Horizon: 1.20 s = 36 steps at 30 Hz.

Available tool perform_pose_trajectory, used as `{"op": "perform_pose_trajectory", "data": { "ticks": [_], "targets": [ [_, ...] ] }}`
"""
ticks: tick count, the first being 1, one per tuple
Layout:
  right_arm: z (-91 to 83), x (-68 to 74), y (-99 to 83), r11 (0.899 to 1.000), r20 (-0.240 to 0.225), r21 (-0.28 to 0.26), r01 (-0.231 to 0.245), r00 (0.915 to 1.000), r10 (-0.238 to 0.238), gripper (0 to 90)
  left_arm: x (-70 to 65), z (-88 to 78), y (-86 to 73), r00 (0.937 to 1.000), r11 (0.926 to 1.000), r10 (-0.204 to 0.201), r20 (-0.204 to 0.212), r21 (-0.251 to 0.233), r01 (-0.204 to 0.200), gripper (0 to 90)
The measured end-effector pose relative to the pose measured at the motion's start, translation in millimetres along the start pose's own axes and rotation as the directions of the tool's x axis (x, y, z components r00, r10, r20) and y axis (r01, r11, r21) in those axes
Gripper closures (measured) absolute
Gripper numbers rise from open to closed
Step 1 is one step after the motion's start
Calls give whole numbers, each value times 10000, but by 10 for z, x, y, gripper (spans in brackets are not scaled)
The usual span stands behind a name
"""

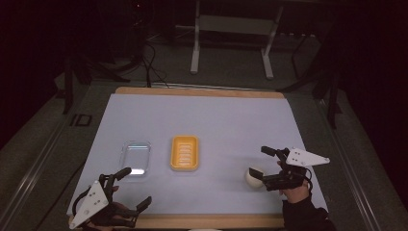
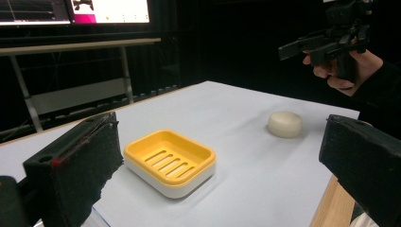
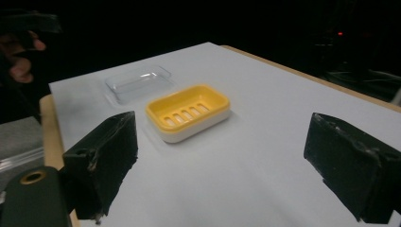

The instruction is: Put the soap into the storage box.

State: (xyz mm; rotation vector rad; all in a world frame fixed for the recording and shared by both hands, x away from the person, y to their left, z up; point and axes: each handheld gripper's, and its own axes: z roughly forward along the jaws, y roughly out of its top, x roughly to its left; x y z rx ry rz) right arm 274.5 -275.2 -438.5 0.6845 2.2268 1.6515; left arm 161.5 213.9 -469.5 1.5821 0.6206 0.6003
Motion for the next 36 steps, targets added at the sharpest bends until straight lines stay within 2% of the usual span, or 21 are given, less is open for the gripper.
{"op": "perform_pose_trajectory", "data": {
  "ticks": [6, 13, 16, 18, 21, 22, 23, 24, 26, 29, 31, 32, 33, 35, 36],
  "targets": [
    [22, -1, 31, 10000, -106, 33, 24, 9999, -24, 103, -6, 10, -3, 10000, 10000, -7, 56, 59, 7, 1],
    [55, 10, 74, 9990, -333, 164, 424, 9986, -418, 127, -4, 19, -7, 10000, 10000, 3, 91, 89, -4, 1],
    [49, 11, 87, 9990, -337, 208, 390, 9987, -383, 127, -2, 19, -7, 10000, 9999, 18, 86, 114, -19, 1],
    [43, 12, 124, 9965, -373, 432, 722, 9968, -706, 123, 0, 21, -9, 10000, 9999, 37, 83, 145, -38, 1],
    [51, 3, 167, 9918, -773, 851, 952, 9931, -887, 105, -2, 20, -9, 10000, 9999, 49, 72, 158, -50, 1],
    [51, 3, 167, 9918, -773, 851, 952, 9931, -887, 105, -2, 20, -9, 10000, 9999, 49, 72, 158, -50, 1],
    [56, 2, 175, 9905, -1032, 960, 988, 9907, -889, 103, -2, 20, -10, 10000, 9998, 52, 72, 168, -53, 1],
    [80, 8, 191, 9829, -1084, 1364, 1234, 9881, -1090, 98, -2, 21, -10, 10000, 9998, 49, 70, 167, -51, 1],
    [90, 10, 194, 9783, -1005, 1515, 1414, 9868, -1270, 98, -1, 23, -11, 10000, 9998, 53, 67, 187, -54, 1],
    [109, -9, 206, 9674, -1178, 1961, 1602, 9833, -1389, 98, 2, 26, -12, 10000, 9998, 56, 65, 205, -57, 1],
    [110, -18, 213, 9642, -1194, 2051, 1682, 9821, -1459, 98, 2, 27, -14, 10000, 9997, 69, 58, 238, -70, 1],
    [116, -24, 222, 9599, -1389, 2248, 1676, 9805, -1387, 98, 1, 30, -16, 10000, 9997, 45, 66, 226, -47, 1],
    [122, -23, 231, 9551, -1333, 2349, 1808, 9793, -1526, 98, 1, 32, -16, 10000, 9997, 47, 60, 230, -49, 1],
    [132, -18, 254, 9451, -1588, 2644, 1919, 9753, -1536, 98, 2, 36, -19, 10000, 9996, 50, 42, 263, -51, 1],
    [131, -8, 267, 9409, -1563, 2703, 2043, 9736, -1665, 98, 2, 36, -19, 10000, 9996, 50, 42, 263, -51, 1]
  ]
}}
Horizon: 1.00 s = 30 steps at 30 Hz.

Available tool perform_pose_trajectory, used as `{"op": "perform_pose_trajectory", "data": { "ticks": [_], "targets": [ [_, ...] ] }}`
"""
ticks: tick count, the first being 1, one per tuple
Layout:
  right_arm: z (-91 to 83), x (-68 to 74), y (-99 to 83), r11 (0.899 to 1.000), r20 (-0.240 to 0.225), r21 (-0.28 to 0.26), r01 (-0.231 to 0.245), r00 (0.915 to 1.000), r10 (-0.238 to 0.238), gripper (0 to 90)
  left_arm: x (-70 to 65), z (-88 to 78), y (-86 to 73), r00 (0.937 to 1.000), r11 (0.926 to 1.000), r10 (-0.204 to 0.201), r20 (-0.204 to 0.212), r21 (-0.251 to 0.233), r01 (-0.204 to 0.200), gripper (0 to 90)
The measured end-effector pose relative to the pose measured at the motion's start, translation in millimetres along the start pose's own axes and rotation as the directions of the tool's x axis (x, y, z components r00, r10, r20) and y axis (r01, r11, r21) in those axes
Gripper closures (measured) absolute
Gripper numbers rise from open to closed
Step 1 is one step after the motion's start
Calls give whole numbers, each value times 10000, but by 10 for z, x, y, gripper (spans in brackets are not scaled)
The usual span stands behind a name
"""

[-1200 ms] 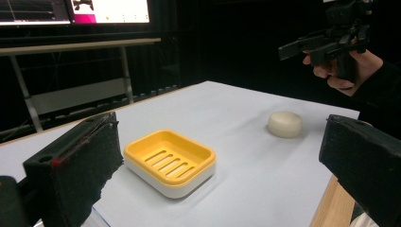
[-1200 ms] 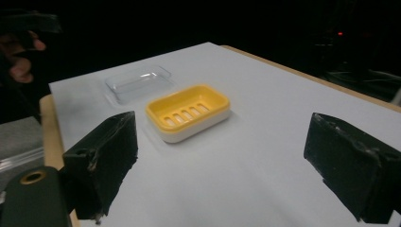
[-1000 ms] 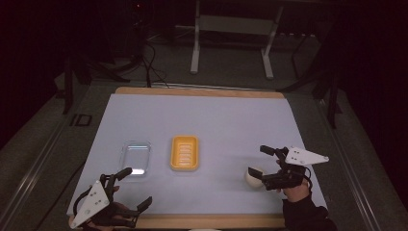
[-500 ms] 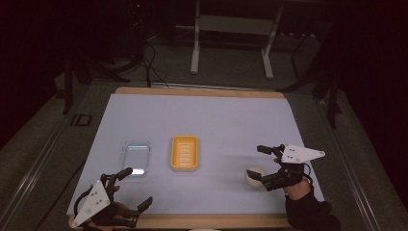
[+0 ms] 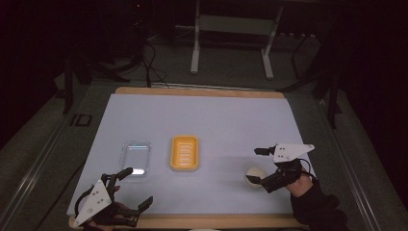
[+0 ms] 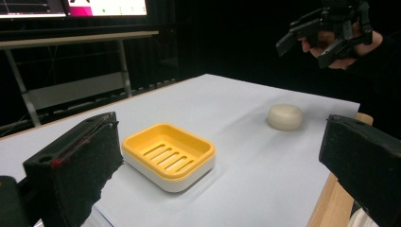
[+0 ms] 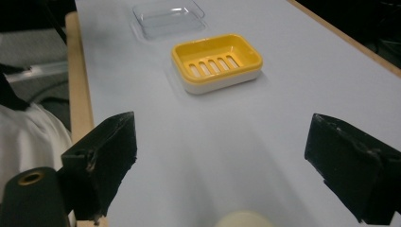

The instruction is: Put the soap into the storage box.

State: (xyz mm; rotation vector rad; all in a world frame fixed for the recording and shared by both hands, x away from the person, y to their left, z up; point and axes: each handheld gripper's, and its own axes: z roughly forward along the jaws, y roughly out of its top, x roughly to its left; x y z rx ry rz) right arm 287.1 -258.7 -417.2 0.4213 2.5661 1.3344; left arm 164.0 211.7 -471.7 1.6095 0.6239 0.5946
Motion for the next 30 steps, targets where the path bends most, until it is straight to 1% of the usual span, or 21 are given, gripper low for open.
{"op": "perform_pose_trajectory", "data": {
  "ticks": [1, 2, 3, 4, 6, 7, 8, 10, 11, 12, 14, 15, 19, 20, 22, 23, 24, 26, 27, 28, 30],
  "targets": [
    [1, -1, 16, 9998, -157, 157, 82, 9998, -80, 98, 2, 3, -2, 10000, 10000, 3, 5, 40, -3, 1],
    [5, 3, 33, 9992, -176, 327, 221, 9996, -215, 98, 2, 4, -2, 10000, 10000, 12, 8, 53, -12, 1],
    [7, 13, 47, 9980, -72, 481, 399, 9992, -396, 98, 1, 4, -2, 10000, 10000, 9, 19, 49, -9, 1],
    [10, 9, 62, 9966, -201, 696, 450, 9988, -437, 98, -1, 3, -2, 10000, 10000, 9, 22, 37, -9, 1],
    [11, 10, 85, 9933, -144, 966, 640, 9979, -629, 99, -3, 3, -2, 10000, 10000, 18, 24, 37, -18, 1],
    [14, 0, 97, 9919, -346, 1128, 584, 9979, -548, 98, -2, 3, -3, 10000, 10000, 21, 23, 48, -21, 1],
    [10, -1, 106, 9907, -292, 1173, 683, 9974, -653, 98, -2, 3, -3, 10000, 10000, 31, 22, 50, -31, 1],
    [11, -13, 127, 9862, -471, 1477, 744, 9966, -681, 98, 0, 4, -3, 10000, 10000, 16, 33, 55, -16, 1],
    [6, -10, 134, 9842, -345, 1558, 842, 9962, -798, 99, 0, 6, -3, 10000, 10000, 30, 30, 67, -31, 1],
    [5, -19, 143, 9817, -469, 1707, 842, 9959, -772, 99, -1, 7, -4, 10000, 10000, 29, 38, 73, -29, 1],
    [2, -21, 150, 9789, -497, 1859, 849, 9958, -769, 99, -2, 7, -4, 10000, 10000, 40, 53, 84, -41, 1],
    [10, -30, 147, 9765, -724, 2002, 795, 9952, -662, 99, -3, 7, -4, 10000, 10000, 47, 57, 86, -48, 1],
    [58, -16, 106, 9595, -799, 2667, 903, 9942, -713, 99, -4, 6, -5, 10000, 9999, 57, 52, 97, -58, 1],
    [68, -20, 96, 9556, -950, 2814, 871, 9935, -626, 99, -4, 6, -5, 10000, 9999, 60, 52, 100, -61, 1],
    [79, -23, 77, 9498, -1031, 2997, 898, 9928, -614, 99, -6, 9, -6, 10000, 9999, 70, 57, 124, -70, 1],
    [82, -32, 69, 9456, -1155, 3144, 835, 9921, -492, 99, -6, 12, -7, 9999, 9999, 84, 56, 141, -84, 1],
    [82, -32, 69, 9456, -1155, 3144, 835, 9921, -492, 99, -6, 12, -7, 9999, 9999, 84, 56, 141, -84, 1],
    [89, -44, 48, 9301, -1262, 3561, 904, 9908, -479, 98, -11, 19, -9, 10000, 9999, 47, 75, 126, -48, 1],
    [93, -42, 39, 9256, -1180, 3656, 981, 9913, -585, 98, -11, 20, -9, 10000, 9999, 68, 69, 144, -69, 1],
    [92, -42, 35, 9178, -1230, 3858, 936, 9912, -494, 98, -11, 20, -9, 9999, 9998, 87, 72, 154, -88, 1],
    [90, -44, 21, 9092, -1185, 4041, 1006, 9913, -570, 98, -12, 19, -10, 9999, 9998, 88, 63, 161, -89, 1]
  ]
}}
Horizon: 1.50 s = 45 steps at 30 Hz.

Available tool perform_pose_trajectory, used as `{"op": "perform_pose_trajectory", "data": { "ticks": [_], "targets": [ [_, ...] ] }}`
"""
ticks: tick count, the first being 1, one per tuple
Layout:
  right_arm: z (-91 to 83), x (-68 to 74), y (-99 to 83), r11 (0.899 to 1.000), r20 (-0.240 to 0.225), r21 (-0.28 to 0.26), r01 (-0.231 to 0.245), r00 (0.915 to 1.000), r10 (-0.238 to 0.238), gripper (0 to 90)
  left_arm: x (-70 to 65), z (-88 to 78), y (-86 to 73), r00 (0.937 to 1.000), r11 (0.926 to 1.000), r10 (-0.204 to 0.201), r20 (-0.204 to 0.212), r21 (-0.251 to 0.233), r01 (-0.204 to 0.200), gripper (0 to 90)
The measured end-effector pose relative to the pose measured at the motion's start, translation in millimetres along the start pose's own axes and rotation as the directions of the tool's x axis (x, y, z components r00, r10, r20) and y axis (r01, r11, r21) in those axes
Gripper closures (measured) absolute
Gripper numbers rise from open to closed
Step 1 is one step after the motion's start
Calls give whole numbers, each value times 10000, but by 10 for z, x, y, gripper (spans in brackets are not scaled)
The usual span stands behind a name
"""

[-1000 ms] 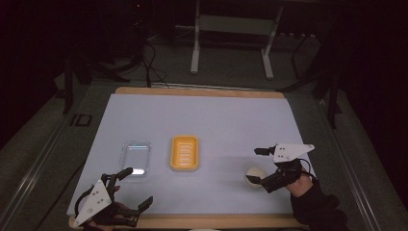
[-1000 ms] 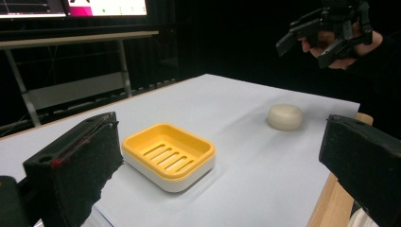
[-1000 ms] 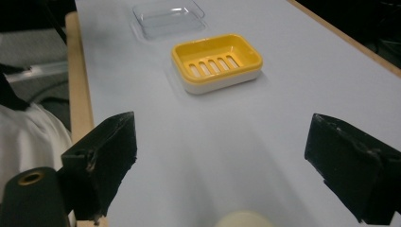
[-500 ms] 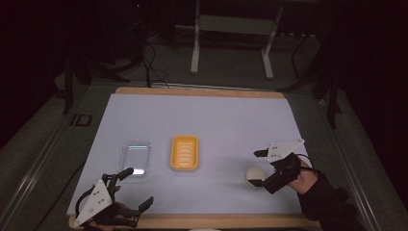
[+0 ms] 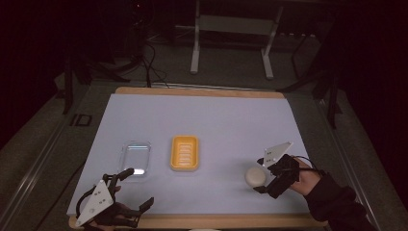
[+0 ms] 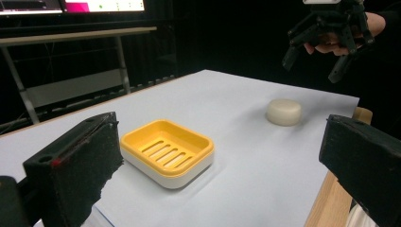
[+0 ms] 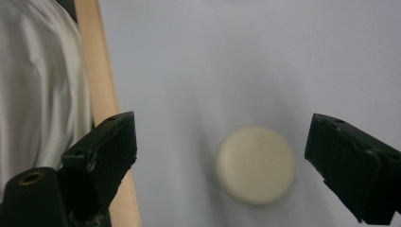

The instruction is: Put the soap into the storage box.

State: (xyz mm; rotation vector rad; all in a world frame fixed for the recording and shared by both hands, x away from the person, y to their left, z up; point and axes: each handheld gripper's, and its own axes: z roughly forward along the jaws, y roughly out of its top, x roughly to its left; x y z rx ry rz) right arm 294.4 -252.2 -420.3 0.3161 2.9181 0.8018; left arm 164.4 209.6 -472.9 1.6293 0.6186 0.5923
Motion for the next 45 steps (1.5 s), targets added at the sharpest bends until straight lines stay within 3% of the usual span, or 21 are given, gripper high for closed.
{"op": "perform_pose_trajectory", "data": {
  "ticks": [9, 14, 15, 19, 25, 31, 35, 37, 40, 43, 45],
  "targets": [
    [-4, -22, -76, 9967, -260, 794, -175, 9995, 196, 98, 0, 0, -1, 10000, 10000, 14, 19, 12, -14, 1],
    [34, -31, -126, 9914, 93, 1306, 69, 9999, -81, 98, 2, 1, -2, 10000, 10000, 41, 4, 59, -41, 1],
    [36, -47, -135, 9883, -121, 1528, -21, 9999, 40, 98, 2, 0, -2, 10000, 10000, 26, 5, 37, -26, 1],
    [27, -67, -154, 9829, -93, 1843, 9, 10000, 8, 98, 2, 1, -2, 10000, 10000, 31, 0, 50, -31, 1],
    [1, -140, -202, 9570, -435, 2859, -491, 9970, 641, 98, 1, 3, -3, 10000, 10000, 39, -18, 53, -39, 1],
    [1, -195, -238, 9482, -519, 3111, -648, 9950, 850, 98, 1, 6, -4, 10000, 9999, 54, -14, 96, -54, 1],
    [30, -235, -273, 9242, -790, 3742, -765, 9903, 1140, 118, 2, 7, -4, 10000, 10000, 31, -35, 69, -31, 1],
    [62, -234, -292, 8995, -840, 4298, -786, 9884, 1265, 118, 1, 6, -4, 10000, 10000, 35, -38, 71, -35, 1],
    [109, -260, -332, 8733, -916, 4807, -792, 9859, 1399, 117, 1, 7, -5, 10000, 9999, 47, -37, 93, -47, 1],
    [124, -282, -352, 8626, -891, 4991, -831, 9852, 1464, 117, 0, 9, -6, 10000, 9999, 39, -29, 100, -39, 1],
    [125, -300, -361, 8504, -825, 5178, -936, 9839, 1585, 117, -1, 11, -7, 10000, 10000, 2, -18, 89, -2, 1]
  ]
}}
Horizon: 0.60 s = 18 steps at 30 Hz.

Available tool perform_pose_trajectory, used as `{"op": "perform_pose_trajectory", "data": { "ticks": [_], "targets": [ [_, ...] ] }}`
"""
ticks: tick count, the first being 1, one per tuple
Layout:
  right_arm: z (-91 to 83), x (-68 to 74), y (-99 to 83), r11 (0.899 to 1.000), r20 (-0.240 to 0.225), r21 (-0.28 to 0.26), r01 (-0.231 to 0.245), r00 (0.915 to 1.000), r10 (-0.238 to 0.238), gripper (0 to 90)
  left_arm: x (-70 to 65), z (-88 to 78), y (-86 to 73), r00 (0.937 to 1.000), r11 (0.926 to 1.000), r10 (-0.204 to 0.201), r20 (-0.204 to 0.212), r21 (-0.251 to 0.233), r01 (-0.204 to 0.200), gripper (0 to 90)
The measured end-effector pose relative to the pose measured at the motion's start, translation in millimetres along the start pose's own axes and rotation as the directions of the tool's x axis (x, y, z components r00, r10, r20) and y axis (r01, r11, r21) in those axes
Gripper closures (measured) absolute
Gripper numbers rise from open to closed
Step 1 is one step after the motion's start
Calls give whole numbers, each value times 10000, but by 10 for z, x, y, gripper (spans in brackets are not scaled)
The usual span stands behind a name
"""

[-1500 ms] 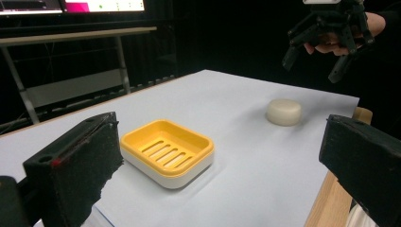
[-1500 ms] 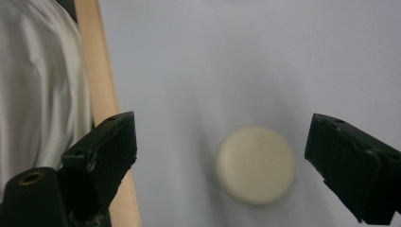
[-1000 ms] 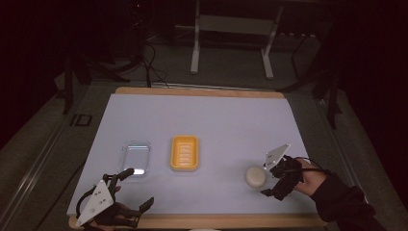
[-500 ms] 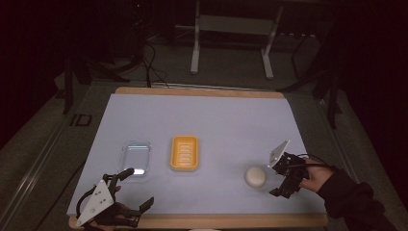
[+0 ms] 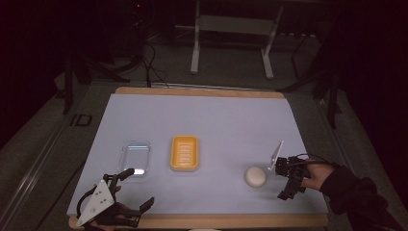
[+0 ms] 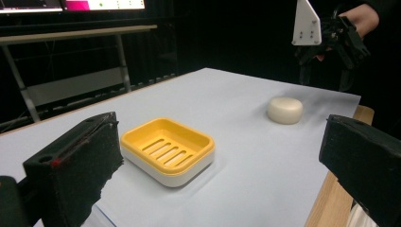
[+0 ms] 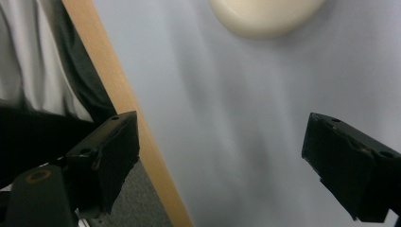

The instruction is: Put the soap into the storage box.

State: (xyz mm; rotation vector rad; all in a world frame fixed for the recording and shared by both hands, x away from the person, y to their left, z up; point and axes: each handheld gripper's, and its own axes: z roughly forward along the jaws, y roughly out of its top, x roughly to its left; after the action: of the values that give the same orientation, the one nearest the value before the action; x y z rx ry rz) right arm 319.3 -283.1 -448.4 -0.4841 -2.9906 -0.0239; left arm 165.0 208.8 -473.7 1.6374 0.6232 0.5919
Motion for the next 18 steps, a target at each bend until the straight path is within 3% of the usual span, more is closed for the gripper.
{"op": "perform_pose_trajectory", "data": {
  "ticks": [3, 8, 14, 18],
  "targets": [
    [24, -17, -9, 9987, -77, 502, -85, 9999, 89, 123, -1, 1, 0, 10000, 10000, 7, -20, 7, -7, 1],
    [112, -44, -24, 9870, -183, 1572, -326, 9992, 360, 125, -2, 1, -2, 10000, 10000, 39, 16, 40, -39, 1],
    [159, -106, -43, 9790, -594, 1946, -604, 9955, 732, 122, -4, 1, -3, 10000, 10000, 32, 3, 68, -33, 1],
    [169, -99, -31, 9831, -220, 1779, -424, 9986, 471, 128, -5, 1, -2, 10000, 10000, 35, 19, 81, -35, 1]
  ]
}}
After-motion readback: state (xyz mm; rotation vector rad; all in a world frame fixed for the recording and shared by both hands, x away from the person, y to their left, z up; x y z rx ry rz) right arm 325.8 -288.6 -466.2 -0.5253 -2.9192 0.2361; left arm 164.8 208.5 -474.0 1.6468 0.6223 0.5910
